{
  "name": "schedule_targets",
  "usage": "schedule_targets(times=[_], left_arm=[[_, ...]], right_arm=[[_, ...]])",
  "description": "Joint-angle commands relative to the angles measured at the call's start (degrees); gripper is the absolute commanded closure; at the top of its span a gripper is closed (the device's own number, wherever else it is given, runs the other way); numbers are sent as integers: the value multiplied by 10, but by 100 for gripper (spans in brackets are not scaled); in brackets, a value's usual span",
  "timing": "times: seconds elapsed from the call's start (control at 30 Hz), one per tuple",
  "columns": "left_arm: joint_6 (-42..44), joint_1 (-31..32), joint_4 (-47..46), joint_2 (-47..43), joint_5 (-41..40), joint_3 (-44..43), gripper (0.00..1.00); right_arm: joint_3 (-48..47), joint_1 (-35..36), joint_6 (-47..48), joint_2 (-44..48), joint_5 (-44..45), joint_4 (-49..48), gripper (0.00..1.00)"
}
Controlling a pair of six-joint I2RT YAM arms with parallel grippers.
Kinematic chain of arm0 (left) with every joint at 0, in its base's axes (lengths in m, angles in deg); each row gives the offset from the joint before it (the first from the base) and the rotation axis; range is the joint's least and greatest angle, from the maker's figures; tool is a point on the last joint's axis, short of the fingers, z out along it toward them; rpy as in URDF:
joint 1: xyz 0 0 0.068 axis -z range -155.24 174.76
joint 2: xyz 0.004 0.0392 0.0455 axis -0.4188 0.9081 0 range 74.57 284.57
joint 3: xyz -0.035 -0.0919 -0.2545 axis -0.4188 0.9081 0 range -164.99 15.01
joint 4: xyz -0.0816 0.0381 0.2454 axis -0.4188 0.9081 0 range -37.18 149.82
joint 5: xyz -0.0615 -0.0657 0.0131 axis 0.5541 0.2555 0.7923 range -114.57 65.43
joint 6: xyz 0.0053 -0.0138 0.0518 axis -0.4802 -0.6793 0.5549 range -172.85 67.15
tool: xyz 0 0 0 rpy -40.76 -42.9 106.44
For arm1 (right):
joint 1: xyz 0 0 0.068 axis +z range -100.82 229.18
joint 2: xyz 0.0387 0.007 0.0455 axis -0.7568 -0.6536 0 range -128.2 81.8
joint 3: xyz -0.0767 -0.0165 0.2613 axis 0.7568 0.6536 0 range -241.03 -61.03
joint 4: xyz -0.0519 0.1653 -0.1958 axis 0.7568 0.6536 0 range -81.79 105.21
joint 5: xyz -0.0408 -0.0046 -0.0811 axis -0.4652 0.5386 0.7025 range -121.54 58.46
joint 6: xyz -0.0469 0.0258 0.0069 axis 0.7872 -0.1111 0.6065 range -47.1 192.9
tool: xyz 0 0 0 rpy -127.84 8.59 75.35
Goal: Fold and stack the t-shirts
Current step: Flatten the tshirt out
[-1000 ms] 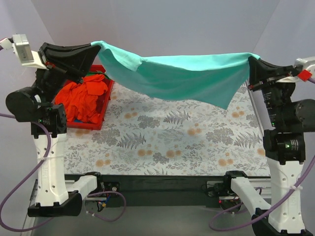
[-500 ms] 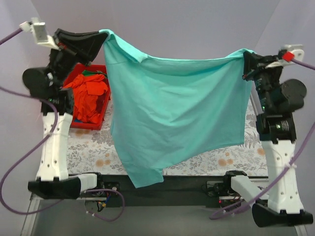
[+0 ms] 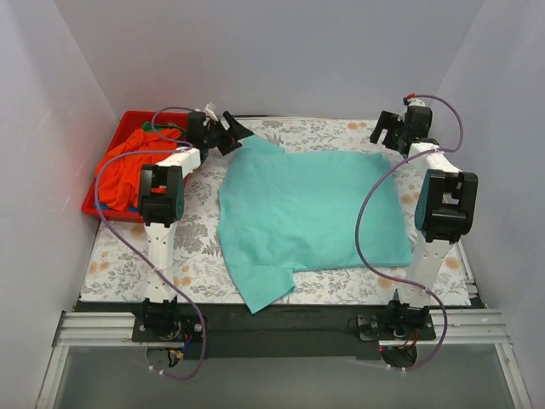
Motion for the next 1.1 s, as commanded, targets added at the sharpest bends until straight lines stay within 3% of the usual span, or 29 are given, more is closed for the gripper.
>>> schedule_targets(times=[0.0,0.2,0.43,0.87,1.07], left_arm=[[58,27,24,-87,-6,-40,16],[125,45,28,-195,-80,140,15],[166,78,48,-310,-170,319,15],[175,107,59,-314,-196,460,19],[169,107,33,-288,-194,488,19]], right_arm=[[-60,-1,-4,-19,-58,-6,2],[28,1,-20,12,-118,-53,2],[190,29,-34,132,-154,-102,2],[443,120,-40,253,-112,-172,2],[489,128,-37,253,-95,-207,2]])
